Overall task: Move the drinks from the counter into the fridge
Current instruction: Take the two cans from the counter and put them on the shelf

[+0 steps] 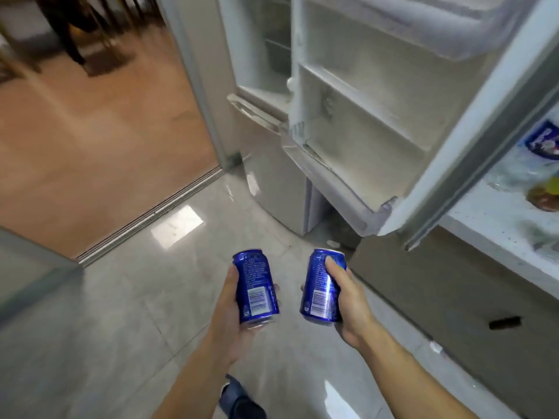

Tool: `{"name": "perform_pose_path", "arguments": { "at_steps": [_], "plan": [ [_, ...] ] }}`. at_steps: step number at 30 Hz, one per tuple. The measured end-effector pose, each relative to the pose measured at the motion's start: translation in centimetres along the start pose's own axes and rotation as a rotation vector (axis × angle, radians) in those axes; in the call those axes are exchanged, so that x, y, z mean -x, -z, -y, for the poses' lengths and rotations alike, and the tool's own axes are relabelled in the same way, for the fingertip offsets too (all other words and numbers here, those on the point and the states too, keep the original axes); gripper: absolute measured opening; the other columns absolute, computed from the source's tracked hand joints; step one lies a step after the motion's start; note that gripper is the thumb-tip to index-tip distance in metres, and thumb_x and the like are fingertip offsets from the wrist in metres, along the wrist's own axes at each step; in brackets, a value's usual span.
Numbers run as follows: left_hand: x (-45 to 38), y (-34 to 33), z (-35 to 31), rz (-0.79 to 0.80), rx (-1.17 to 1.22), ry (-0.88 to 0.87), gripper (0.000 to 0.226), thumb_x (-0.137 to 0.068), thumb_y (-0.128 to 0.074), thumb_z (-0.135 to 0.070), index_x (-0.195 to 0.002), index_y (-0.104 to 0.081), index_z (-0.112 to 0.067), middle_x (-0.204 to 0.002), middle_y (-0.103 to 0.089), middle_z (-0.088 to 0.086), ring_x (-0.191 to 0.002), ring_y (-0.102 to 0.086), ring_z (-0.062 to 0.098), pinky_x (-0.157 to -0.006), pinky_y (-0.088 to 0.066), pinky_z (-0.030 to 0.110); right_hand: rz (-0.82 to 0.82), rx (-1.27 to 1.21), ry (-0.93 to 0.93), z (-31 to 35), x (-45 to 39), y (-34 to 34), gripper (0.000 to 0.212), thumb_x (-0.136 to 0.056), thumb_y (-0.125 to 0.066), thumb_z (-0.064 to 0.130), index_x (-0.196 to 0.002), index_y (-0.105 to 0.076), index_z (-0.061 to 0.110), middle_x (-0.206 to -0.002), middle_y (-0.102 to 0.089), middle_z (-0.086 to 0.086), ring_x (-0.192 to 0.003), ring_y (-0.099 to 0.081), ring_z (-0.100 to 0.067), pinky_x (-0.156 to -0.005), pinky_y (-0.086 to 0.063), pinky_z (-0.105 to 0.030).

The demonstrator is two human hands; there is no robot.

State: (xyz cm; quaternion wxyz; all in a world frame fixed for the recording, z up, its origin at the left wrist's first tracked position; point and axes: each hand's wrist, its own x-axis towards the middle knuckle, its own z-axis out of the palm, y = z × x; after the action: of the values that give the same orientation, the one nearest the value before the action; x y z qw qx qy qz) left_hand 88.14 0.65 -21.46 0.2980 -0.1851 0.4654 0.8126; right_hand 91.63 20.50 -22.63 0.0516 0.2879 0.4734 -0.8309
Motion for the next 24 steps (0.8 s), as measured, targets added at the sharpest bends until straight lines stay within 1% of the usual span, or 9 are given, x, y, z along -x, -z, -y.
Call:
{"name": "perform_pose_path", "arguments": {
  "at_steps": [2,5,9,11,13,15,19,21,24],
  "plan": [
    [-0.4,3.2,-3.3,-0.016,-0.001,-0.017,0.073,-0.073,-0.057,-0.068,-0.116,-0.069,-0.01,-0.099,-0.071,0.02,-0.073,-0.069,0.03,-0.066,-0.058,0.037,0.016,0.021,-0.01,-0.8,-1.7,-4.9,0.05,-0.064,-0.08,0.053,-0.102,-0.07,0.022,-0.094,-0.07,-0.014,-0.088,-0.067,-0.034,-0.072,-0.059,-0.043],
    [-1.0,7.9,-8.8,-0.041,-0.002,-0.071,0.061,-0.075,-0.056,-0.067,-0.104,-0.076,-0.017,-0.104,-0.072,0.016,-0.076,-0.07,0.029,-0.068,-0.058,0.037,0.022,0.034,-0.032,-1.7,-4.2,-12.6,0.066,-0.06,-0.081,0.055,-0.112,-0.067,0.016,-0.095,-0.071,-0.013,-0.087,-0.068,-0.031,-0.068,-0.059,-0.041],
    [-1.8,12.8,-15.9,-0.091,0.06,-0.129,0.06,-0.077,-0.057,-0.064,-0.11,-0.07,-0.015,-0.098,-0.07,0.013,-0.081,-0.067,0.028,-0.077,-0.056,0.041,0.051,0.056,-0.075,-2.7,-7.5,-21.2,0.066,-0.068,-0.078,0.054,-0.119,-0.065,0.015,-0.103,-0.071,-0.011,-0.095,-0.069,-0.03,-0.077,-0.06,-0.043],
    [-2.3,14.6,-18.6,-0.102,0.084,-0.155,0.063,-0.078,-0.057,-0.062,-0.119,-0.065,-0.014,-0.099,-0.068,0.013,-0.085,-0.064,0.029,-0.083,-0.053,0.044,0.06,0.056,-0.084,-3.1,-8.9,-24.4,0.065,-0.071,-0.077,0.054,-0.122,-0.064,0.015,-0.105,-0.071,-0.01,-0.095,-0.069,-0.03,-0.079,-0.059,-0.044],
    [-3.3,16.0,-21.0,-0.109,0.108,-0.168,0.068,-0.078,-0.058,-0.061,-0.125,-0.061,-0.013,-0.102,-0.068,0.014,-0.089,-0.062,0.03,-0.087,-0.05,0.045,0.07,0.059,-0.096,-3.3,-10.4,-27.0,0.061,-0.073,-0.078,0.053,-0.12,-0.063,0.017,-0.103,-0.072,-0.009,-0.095,-0.07,-0.029,-0.076,-0.059,-0.043],
    [-4.9,16.9,-23.0,-0.11,0.118,-0.177,0.067,-0.078,-0.058,-0.061,-0.125,-0.061,-0.013,-0.103,-0.068,0.015,-0.09,-0.063,0.029,-0.086,-0.052,0.045,0.071,0.063,-0.111,-3.2,-12.3,-29.1,0.059,-0.072,-0.078,0.052,-0.118,-0.063,0.019,-0.102,-0.073,-0.009,-0.093,-0.07,-0.029,-0.075,-0.059,-0.042],
    [-9.8,18.0,-26.3,-0.129,0.096,-0.146,0.078,-0.072,-0.061,-0.067,-0.128,-0.06,-0.013,-0.102,-0.07,0.013,-0.085,-0.068,0.026,-0.076,-0.054,0.04,0.053,0.054,-0.102,-2.6,-17.2,-32.1,0.072,-0.066,-0.081,0.055,-0.123,-0.063,0.015,-0.101,-0.072,-0.01,-0.092,-0.069,-0.028,-0.076,-0.059,-0.042],
    [-12.9,17.8,-28.2,-0.129,0.05,-0.132,0.083,-0.067,-0.063,-0.068,-0.131,-0.058,-0.015,-0.106,-0.072,0.011,-0.087,-0.07,0.025,-0.073,-0.055,0.039,0.032,0.05,-0.098,-1.9,-20.1,-33.3,0.082,-0.054,-0.085,0.058,-0.121,-0.063,0.017,-0.103,-0.073,-0.011,-0.093,-0.071,-0.029,-0.074,-0.059,-0.041],
    [-18.4,16.9,-31.6,-0.107,0.021,-0.139,0.076,-0.07,-0.064,-0.063,-0.131,-0.058,-0.019,-0.108,-0.072,0.008,-0.092,-0.069,0.022,-0.074,-0.056,0.038,-0.014,0.036,-0.079,0.1,-25.1,-34.8,0.082,-0.049,-0.085,0.058,-0.118,-0.063,0.018,-0.103,-0.075,-0.012,-0.091,-0.072,-0.029,-0.071,-0.059,-0.04]
  ]
}}
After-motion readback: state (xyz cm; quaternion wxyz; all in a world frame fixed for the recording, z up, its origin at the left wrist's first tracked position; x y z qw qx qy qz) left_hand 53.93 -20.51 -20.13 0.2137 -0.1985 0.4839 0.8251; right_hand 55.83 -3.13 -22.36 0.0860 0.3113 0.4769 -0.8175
